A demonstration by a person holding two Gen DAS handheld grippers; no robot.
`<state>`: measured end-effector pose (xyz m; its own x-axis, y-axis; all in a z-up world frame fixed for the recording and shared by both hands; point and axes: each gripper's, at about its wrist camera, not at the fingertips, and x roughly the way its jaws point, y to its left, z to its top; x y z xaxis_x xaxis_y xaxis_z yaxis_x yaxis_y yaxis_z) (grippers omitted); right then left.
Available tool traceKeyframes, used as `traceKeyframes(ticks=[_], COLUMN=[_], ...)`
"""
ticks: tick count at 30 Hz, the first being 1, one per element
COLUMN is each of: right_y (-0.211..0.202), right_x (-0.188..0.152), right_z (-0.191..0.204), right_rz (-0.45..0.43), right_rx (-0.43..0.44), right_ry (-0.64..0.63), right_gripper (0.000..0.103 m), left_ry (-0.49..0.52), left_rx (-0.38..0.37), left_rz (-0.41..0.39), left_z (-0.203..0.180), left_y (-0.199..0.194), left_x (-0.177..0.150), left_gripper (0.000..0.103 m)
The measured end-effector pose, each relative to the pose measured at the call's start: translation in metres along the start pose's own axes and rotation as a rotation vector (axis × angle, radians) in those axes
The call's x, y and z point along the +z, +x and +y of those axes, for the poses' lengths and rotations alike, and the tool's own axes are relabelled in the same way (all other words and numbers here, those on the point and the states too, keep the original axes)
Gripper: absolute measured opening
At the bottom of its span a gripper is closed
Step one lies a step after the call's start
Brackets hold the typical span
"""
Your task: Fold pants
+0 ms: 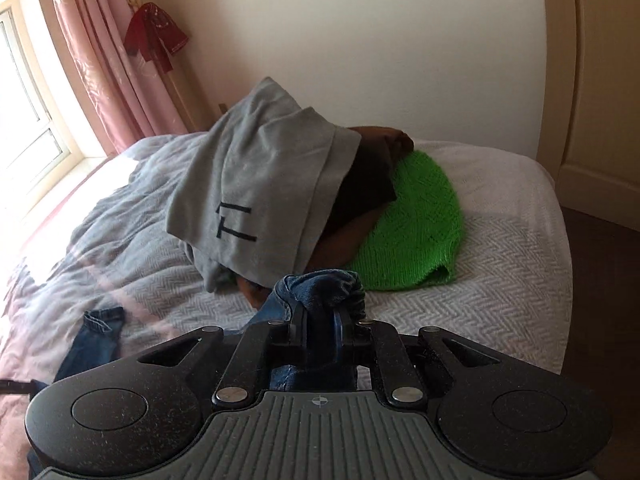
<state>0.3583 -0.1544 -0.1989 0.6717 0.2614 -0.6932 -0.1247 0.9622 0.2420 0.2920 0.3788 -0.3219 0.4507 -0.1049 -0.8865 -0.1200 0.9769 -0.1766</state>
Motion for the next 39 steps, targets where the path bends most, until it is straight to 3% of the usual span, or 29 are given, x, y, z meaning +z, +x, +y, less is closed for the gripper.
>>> traceKeyframes(ticks=[4, 6, 7, 8, 10, 13, 15, 18, 19, 20, 21, 24, 27, 32, 35, 39], right_y=[0.007, 0.007, 0.008, 0.007, 0.005, 0.007, 0.009, 0.009, 0.008, 0.007, 0.004, -0.009, -0.025, -0.052, -0.070, -0.111], right_x=[-0.001, -0.002, -0.002, -0.002, -0.004, -0.005, -0.005, -0.005, -0.004, -0.003, 0.000, 0.010, 0.027, 0.070, 0.098, 0.107], right_z=[-0.013, -0.016, -0.017, -0.018, -0.020, -0.023, -0.023, -0.023, -0.023, -0.022, -0.019, -0.001, 0.027, 0.100, 0.147, 0.181], right_rz=[0.018, 0.035, 0.042, 0.047, 0.052, 0.063, 0.059, 0.059, 0.058, 0.056, 0.053, 0.034, 0.005, -0.129, -0.222, -0.374], right_rx=[0.007, 0.009, 0.007, 0.009, 0.013, 0.014, 0.016, 0.022, 0.025, 0.036, 0.052, 0.119, 0.228, 0.476, 0.642, 0.829], right_ry=[0.013, 0.017, 0.012, 0.009, 0.007, 0.024, 0.026, 0.033, 0.037, 0.038, 0.034, -0.030, -0.078, -0.155, -0.172, -0.244], right_gripper=[0.010, 0.011, 0.011, 0.012, 0.012, 0.013, 0.013, 0.013, 0.013, 0.013, 0.013, 0.012, 0.011, 0.009, 0.009, 0.009], left_ry=[0.066, 0.057, 0.046, 0.031, -0.014, -0.054, -0.041, 0.006, 0.035, 0.057, 0.055, -0.129, -0.251, -0.424, -0.527, -0.647], left_rx=[-0.034, -0.087, -0.105, -0.115, -0.162, -0.117, -0.097, -0.081, -0.058, -0.045, -0.019, -0.076, -0.060, 0.093, 0.219, 0.327], left_rz=[0.068, 0.107, 0.105, 0.084, 0.067, 0.067, 0.112, 0.087, 0.068, 0.058, 0.032, -0.069, -0.189, -0.379, -0.553, -0.773], left_z=[-0.010, -0.009, -0.009, -0.008, -0.003, -0.004, -0.009, -0.028, -0.036, -0.041, -0.042, -0.017, 0.013, 0.085, 0.120, 0.131], left_y=[0.046, 0.064, 0.069, 0.069, 0.069, 0.081, 0.096, 0.103, 0.101, 0.098, 0.090, 0.043, -0.034, -0.192, -0.299, -0.424], left_x=[0.034, 0.046, 0.051, 0.055, 0.067, 0.081, 0.080, 0.069, 0.064, 0.059, 0.053, 0.038, 0.011, -0.032, -0.064, -0.141], left_gripper=[0.070, 0.069, 0.067, 0.057, 0.056, 0.057, 0.057, 0.057, 0.042, 0.019, 0.011, 0.009, 0.008, 0.007, 0.006, 0.006])
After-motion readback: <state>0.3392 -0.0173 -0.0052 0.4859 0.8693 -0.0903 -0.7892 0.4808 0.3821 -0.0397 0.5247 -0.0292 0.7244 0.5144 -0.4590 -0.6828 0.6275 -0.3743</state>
